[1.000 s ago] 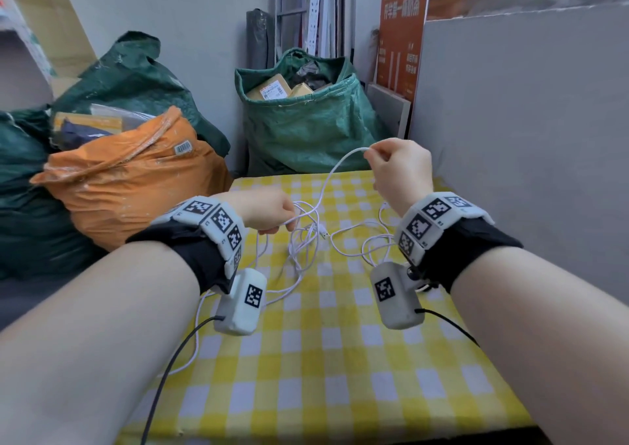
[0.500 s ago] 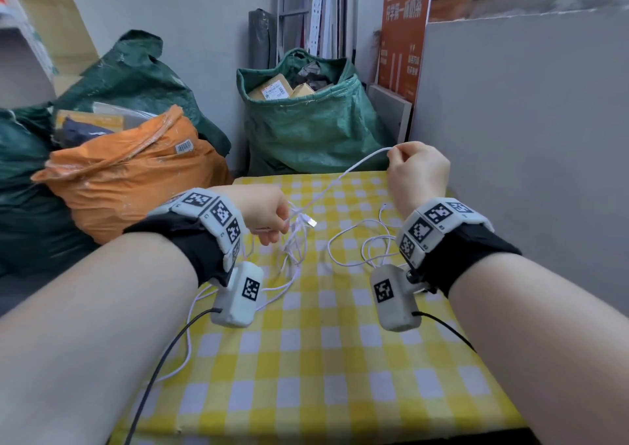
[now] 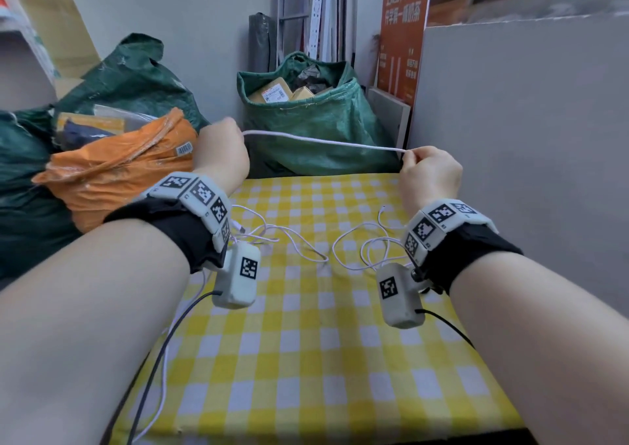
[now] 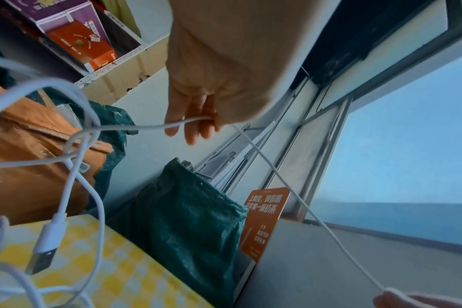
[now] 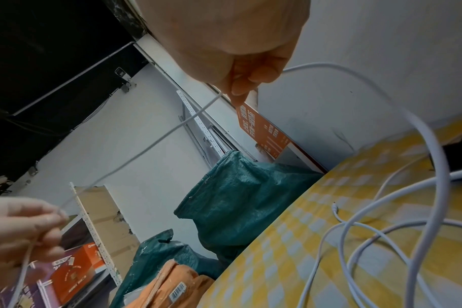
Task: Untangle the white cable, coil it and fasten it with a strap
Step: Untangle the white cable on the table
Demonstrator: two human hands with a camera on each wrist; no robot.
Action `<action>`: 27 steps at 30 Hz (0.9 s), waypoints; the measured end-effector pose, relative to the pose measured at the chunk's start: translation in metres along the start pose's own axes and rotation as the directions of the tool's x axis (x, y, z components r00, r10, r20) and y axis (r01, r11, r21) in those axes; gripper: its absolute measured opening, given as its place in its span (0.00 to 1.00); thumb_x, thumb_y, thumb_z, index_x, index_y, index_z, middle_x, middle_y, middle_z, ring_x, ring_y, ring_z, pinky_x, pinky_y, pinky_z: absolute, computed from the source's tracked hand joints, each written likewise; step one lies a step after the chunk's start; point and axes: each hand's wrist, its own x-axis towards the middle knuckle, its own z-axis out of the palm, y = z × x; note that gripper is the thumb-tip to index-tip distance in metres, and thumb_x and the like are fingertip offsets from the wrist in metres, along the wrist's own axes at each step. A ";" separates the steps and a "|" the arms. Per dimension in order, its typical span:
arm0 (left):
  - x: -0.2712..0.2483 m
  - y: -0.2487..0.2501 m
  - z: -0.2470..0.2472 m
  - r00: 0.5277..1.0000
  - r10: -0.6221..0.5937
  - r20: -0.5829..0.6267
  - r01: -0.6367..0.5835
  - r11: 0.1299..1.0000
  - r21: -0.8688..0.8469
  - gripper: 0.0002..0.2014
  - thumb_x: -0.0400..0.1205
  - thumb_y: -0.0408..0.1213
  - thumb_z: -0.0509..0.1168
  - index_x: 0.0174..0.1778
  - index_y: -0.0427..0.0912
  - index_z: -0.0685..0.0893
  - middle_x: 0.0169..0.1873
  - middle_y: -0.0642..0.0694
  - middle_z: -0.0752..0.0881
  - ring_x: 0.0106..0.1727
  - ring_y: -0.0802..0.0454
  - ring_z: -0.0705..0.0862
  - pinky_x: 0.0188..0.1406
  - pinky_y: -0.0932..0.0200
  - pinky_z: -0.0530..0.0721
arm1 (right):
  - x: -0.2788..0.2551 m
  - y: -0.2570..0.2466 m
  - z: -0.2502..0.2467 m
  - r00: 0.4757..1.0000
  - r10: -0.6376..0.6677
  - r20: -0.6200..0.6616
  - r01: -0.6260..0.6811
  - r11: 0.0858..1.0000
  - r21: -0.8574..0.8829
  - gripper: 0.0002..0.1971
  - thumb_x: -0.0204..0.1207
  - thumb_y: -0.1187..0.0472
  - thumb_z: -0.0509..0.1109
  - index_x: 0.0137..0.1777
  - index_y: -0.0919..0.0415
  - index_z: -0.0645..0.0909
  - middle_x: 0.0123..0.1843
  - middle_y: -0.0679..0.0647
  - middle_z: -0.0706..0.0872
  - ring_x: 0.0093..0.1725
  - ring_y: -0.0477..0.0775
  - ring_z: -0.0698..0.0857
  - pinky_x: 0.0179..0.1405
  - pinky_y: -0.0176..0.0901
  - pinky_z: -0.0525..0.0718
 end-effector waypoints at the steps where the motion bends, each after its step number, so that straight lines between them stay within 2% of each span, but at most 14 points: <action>1: 0.002 0.004 -0.005 0.999 0.003 -0.049 -0.005 0.999 -0.035 0.10 0.84 0.26 0.54 0.53 0.30 0.80 0.53 0.29 0.82 0.56 0.32 0.78 0.44 0.48 0.70 | 0.000 0.000 0.000 1.000 0.000 0.001 0.000 1.000 -0.004 0.14 0.82 0.55 0.59 0.53 0.58 0.87 0.52 0.57 0.88 0.46 0.55 0.79 0.41 0.36 0.67; 4: 0.004 0.011 -0.016 0.986 0.015 -0.163 -0.031 0.995 -0.099 0.11 0.85 0.30 0.53 0.56 0.32 0.79 0.54 0.30 0.82 0.56 0.33 0.78 0.46 0.49 0.70 | 0.003 0.001 -0.002 1.000 0.000 -0.001 0.000 1.000 -0.028 0.15 0.82 0.54 0.59 0.53 0.58 0.87 0.52 0.58 0.88 0.49 0.58 0.81 0.41 0.36 0.67; 6: 0.003 0.009 -0.015 0.992 0.031 -0.119 -0.039 0.997 -0.061 0.11 0.86 0.32 0.54 0.55 0.32 0.80 0.53 0.31 0.83 0.55 0.33 0.79 0.45 0.49 0.71 | 0.006 0.002 -0.004 1.000 0.017 -0.012 -0.017 0.999 -0.034 0.15 0.82 0.55 0.59 0.54 0.59 0.87 0.53 0.59 0.88 0.53 0.61 0.83 0.43 0.38 0.70; 8: 0.001 0.003 -0.010 0.997 0.034 0.066 -0.033 0.999 -0.014 0.10 0.85 0.33 0.58 0.52 0.33 0.83 0.49 0.32 0.86 0.52 0.33 0.82 0.46 0.49 0.78 | 0.008 0.007 -0.007 0.997 0.080 -0.019 -0.080 0.996 -0.028 0.15 0.82 0.56 0.60 0.55 0.60 0.86 0.55 0.61 0.88 0.56 0.63 0.84 0.47 0.41 0.74; 9: -0.002 0.001 -0.007 0.982 0.030 0.187 -0.026 0.999 -0.028 0.09 0.84 0.32 0.60 0.49 0.33 0.85 0.46 0.33 0.87 0.49 0.33 0.85 0.47 0.47 0.83 | 0.010 0.009 -0.008 0.993 0.116 -0.017 -0.117 0.992 -0.040 0.15 0.82 0.56 0.60 0.57 0.60 0.86 0.56 0.62 0.88 0.57 0.64 0.84 0.50 0.42 0.76; 11: -0.007 0.000 -0.001 0.914 0.043 0.404 0.009 0.992 -0.126 0.08 0.83 0.31 0.61 0.46 0.31 0.85 0.37 0.34 0.88 0.39 0.35 0.88 0.45 0.44 0.88 | 0.013 0.015 -0.009 0.983 0.175 0.058 -0.168 0.979 -0.118 0.15 0.82 0.59 0.59 0.59 0.62 0.85 0.59 0.63 0.86 0.60 0.65 0.83 0.55 0.45 0.78; 13: -0.011 0.005 0.002 0.856 0.065 0.513 0.048 0.978 -0.204 0.07 0.84 0.31 0.61 0.45 0.33 0.84 0.31 0.39 0.84 0.29 0.44 0.85 0.36 0.50 0.88 | 0.011 0.014 -0.008 0.962 0.205 0.178 -0.165 0.963 -0.215 0.16 0.81 0.62 0.58 0.62 0.63 0.83 0.64 0.63 0.84 0.63 0.66 0.81 0.57 0.45 0.77; 15: -0.012 0.013 0.004 0.824 0.087 0.560 0.074 0.963 -0.259 0.06 0.84 0.31 0.61 0.44 0.36 0.82 0.29 0.42 0.83 0.24 0.51 0.83 0.29 0.56 0.87 | 0.002 0.005 -0.005 0.952 0.145 0.270 -0.089 0.974 -0.209 0.19 0.79 0.63 0.59 0.69 0.59 0.79 0.70 0.60 0.80 0.69 0.64 0.78 0.63 0.45 0.75; 17: -0.013 0.023 0.005 0.802 0.114 0.587 0.102 0.941 -0.323 0.07 0.84 0.30 0.62 0.40 0.39 0.81 0.28 0.43 0.82 0.21 0.54 0.83 0.27 0.58 0.87 | -0.010 -0.010 0.002 0.947 -0.052 0.317 0.088 0.991 -0.100 0.22 0.79 0.61 0.61 0.74 0.55 0.75 0.74 0.55 0.78 0.72 0.58 0.76 0.69 0.43 0.72; 18: -0.014 0.027 0.006 0.793 0.131 0.595 0.114 0.927 -0.356 0.07 0.83 0.31 0.62 0.39 0.40 0.81 0.28 0.43 0.82 0.21 0.54 0.83 0.27 0.58 0.87 | -0.017 -0.019 0.007 0.922 -0.157 0.355 0.178 0.984 -0.029 0.22 0.79 0.60 0.63 0.74 0.54 0.75 0.73 0.54 0.78 0.71 0.56 0.78 0.69 0.43 0.72; 21: -0.019 0.039 0.006 0.773 0.199 0.603 0.099 0.900 -0.425 0.05 0.83 0.32 0.63 0.41 0.41 0.82 0.28 0.43 0.82 0.20 0.55 0.82 0.25 0.61 0.86 | -0.034 -0.043 0.020 0.777 -0.352 0.522 0.323 0.934 0.150 0.19 0.80 0.58 0.65 0.70 0.54 0.79 0.63 0.53 0.85 0.52 0.51 0.83 0.60 0.45 0.80; 23: -0.019 0.043 0.006 0.775 0.234 0.587 0.053 0.901 -0.430 0.05 0.83 0.32 0.63 0.41 0.41 0.82 0.27 0.44 0.82 0.18 0.57 0.80 0.20 0.65 0.81 | -0.040 -0.049 0.024 0.724 -0.401 0.561 0.389 0.909 0.147 0.13 0.80 0.59 0.65 0.61 0.57 0.85 0.45 0.54 0.87 0.42 0.50 0.80 0.51 0.47 0.83; 25: -0.018 0.041 0.006 0.779 0.234 0.581 0.038 0.908 -0.417 0.06 0.82 0.33 0.64 0.40 0.42 0.82 0.27 0.44 0.81 0.19 0.57 0.79 0.20 0.65 0.80 | -0.038 -0.048 0.025 0.751 -0.415 0.515 0.394 0.906 0.156 0.10 0.79 0.59 0.66 0.50 0.61 0.88 0.33 0.52 0.82 0.37 0.52 0.80 0.45 0.48 0.82; 27: -0.016 0.034 0.006 0.781 0.211 0.588 0.034 0.925 -0.378 0.06 0.82 0.33 0.65 0.39 0.41 0.84 0.26 0.45 0.81 0.21 0.54 0.79 0.22 0.64 0.81 | -0.032 -0.041 0.024 0.817 -0.384 0.430 0.361 0.922 0.137 0.11 0.78 0.58 0.66 0.44 0.63 0.88 0.30 0.53 0.81 0.37 0.54 0.79 0.40 0.44 0.77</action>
